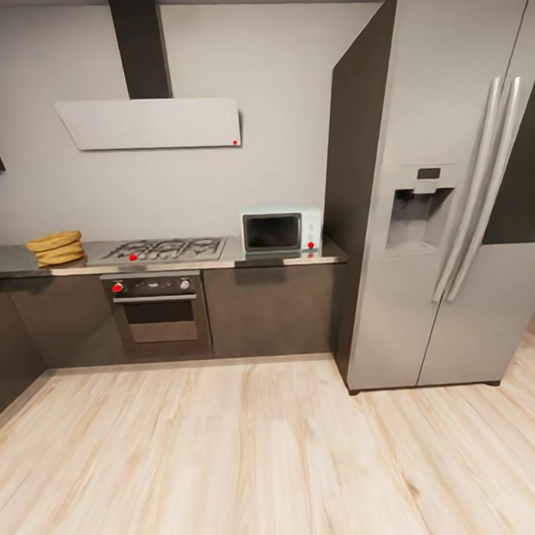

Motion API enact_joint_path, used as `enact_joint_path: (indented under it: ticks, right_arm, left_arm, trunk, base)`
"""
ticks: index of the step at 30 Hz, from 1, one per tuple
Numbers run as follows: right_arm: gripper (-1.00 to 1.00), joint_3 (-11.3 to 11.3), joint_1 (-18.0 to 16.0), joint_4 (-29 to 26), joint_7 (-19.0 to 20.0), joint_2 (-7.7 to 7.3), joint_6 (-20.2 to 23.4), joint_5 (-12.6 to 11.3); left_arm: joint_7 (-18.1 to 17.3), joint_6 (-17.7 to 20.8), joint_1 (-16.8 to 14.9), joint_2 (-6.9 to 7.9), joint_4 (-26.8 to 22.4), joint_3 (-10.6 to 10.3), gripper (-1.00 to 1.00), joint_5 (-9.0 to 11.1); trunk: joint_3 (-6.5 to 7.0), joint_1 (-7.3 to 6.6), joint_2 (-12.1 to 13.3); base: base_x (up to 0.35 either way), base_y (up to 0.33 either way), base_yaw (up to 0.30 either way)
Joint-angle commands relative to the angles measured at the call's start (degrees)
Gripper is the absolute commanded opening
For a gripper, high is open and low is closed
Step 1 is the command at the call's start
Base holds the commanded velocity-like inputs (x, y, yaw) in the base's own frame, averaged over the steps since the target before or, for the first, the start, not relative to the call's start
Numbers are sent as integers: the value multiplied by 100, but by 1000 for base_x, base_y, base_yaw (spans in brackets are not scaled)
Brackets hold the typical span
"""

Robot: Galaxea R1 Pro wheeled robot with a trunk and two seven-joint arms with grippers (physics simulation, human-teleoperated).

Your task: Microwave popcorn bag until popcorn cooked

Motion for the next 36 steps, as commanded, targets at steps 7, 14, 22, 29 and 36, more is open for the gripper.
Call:
enact_joint_path:
  ticks: [7,14,22,29,36]
  right_arm:
    - [100,0,-4,5,-3,0,-19,1]
    - [100,2,-4,5,-3,0,-19,1]
    - [100,0,-4,5,-3,0,-19,1]
    - [100,0,-4,5,-3,0,-19,1]
    - [100,0,-4,5,-3,0,-19,1]
  left_arm:
    - [5,-5,3,3,-10,3,100,-2]
    - [5,-5,3,-5,-10,3,100,-2]
    - [4,-5,3,-5,-11,3,100,5]
    - [4,-5,3,-5,-11,3,100,7]
    - [5,-7,3,-5,-11,3,100,7]
  trunk:
    - [-5,4,-2]
    - [-5,4,-2]
    - [-5,4,-2]
    - [-5,4,-2]
    - [-5,4,-2]
  base:
    - [339,0,0]
    - [339,0,0]
    - [339,0,-85]
    - [339,0,-8]
    - [339,0,0]
